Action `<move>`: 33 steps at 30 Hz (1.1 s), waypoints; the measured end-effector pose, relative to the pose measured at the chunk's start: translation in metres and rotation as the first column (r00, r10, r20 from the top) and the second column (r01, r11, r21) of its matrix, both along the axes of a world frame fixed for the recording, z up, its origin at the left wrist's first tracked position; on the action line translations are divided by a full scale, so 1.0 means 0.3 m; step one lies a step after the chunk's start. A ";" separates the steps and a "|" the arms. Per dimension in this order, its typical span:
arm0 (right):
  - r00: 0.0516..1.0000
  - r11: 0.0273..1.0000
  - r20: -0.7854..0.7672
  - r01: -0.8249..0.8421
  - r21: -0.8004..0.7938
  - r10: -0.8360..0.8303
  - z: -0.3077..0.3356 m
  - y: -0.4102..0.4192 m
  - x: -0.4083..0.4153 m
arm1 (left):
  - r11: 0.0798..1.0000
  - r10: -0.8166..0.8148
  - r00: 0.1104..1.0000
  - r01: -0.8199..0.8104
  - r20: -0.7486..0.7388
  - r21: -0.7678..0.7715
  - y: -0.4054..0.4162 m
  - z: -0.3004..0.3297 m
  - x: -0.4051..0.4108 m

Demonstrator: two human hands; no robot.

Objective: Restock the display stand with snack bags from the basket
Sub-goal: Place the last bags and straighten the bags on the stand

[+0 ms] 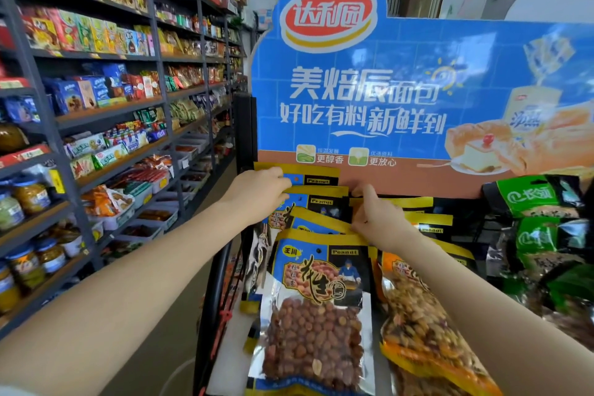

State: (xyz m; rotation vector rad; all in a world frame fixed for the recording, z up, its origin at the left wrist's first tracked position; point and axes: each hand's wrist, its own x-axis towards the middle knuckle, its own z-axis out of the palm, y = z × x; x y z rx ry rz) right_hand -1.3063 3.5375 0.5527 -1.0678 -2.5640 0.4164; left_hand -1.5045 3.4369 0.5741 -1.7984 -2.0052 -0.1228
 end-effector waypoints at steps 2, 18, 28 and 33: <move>0.989 0.990 -0.146 -0.041 -0.133 0.022 0.012 -0.007 0.002 | 0.999 -0.002 1.000 0.002 0.005 0.037 -0.001 -0.016 0.003; 0.992 0.998 -0.125 -0.012 0.060 0.020 0.035 -0.010 -0.086 | 0.996 0.091 0.974 -0.087 0.206 -0.030 0.026 0.021 0.042; 0.947 0.999 -0.319 -0.021 0.046 0.034 0.024 0.024 -0.075 | 0.974 0.131 0.991 -0.133 0.027 0.181 0.019 0.052 -0.032; 0.986 0.998 -0.168 -0.006 -0.063 -0.005 -0.013 0.020 -0.098 | 0.978 0.112 0.993 -0.102 -0.043 0.181 0.007 0.044 -0.018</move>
